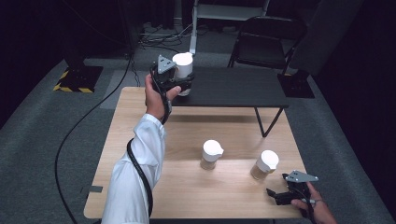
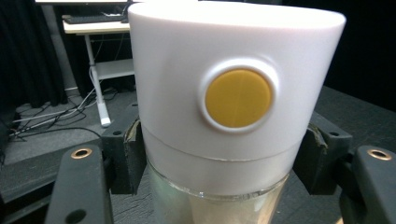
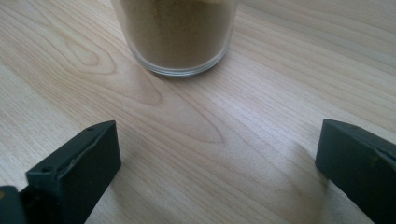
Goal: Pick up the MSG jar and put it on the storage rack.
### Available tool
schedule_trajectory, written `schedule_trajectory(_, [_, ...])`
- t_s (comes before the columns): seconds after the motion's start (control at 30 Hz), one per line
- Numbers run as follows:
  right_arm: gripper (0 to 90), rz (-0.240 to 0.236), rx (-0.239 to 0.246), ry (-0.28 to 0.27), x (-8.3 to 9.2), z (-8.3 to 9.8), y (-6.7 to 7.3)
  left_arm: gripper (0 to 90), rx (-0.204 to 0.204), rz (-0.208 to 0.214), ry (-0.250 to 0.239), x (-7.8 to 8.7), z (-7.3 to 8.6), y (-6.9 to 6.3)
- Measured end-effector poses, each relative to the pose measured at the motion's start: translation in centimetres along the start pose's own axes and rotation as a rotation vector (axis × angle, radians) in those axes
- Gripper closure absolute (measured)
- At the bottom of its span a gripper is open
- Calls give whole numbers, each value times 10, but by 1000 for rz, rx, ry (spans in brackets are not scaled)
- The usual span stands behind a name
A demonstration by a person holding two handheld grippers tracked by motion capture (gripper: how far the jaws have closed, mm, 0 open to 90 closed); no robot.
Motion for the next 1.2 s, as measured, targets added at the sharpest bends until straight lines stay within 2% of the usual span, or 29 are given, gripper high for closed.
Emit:
schedule_trajectory(0.07, [0,0,0,0,0,0,0,297,-12,-8,9,-2,1,-1])
schedule_trajectory(0.37, [0,0,0,0,0,0,0,297,-10,-12,29,-8,7,-1])
schedule_trajectory(0.57, [0,0,0,0,0,0,0,296,-12,-6,21,-7,9,0])
schedule_trajectory(0.87, [0,0,0,0,0,0,0,284,-37,-20,39,-9,4,-3])
schedule_trajectory(1.07, [0,0,0,0,0,0,0,276,-29,-13,36,-10,4,-3])
schedule_trajectory(1.2, [0,0,0,0,0,0,0,227,-14,-16,29,-10,6,-1])
Point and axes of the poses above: each handheld gripper's, and its own axes: x roughly backward along the jaws, z roughly out of its underside, y roughly to its left, the point moved 4 cm from there along -x, roughly forward along the jaws, and after that the axes turned 8 degrees about -z, right-handed, at the moved point
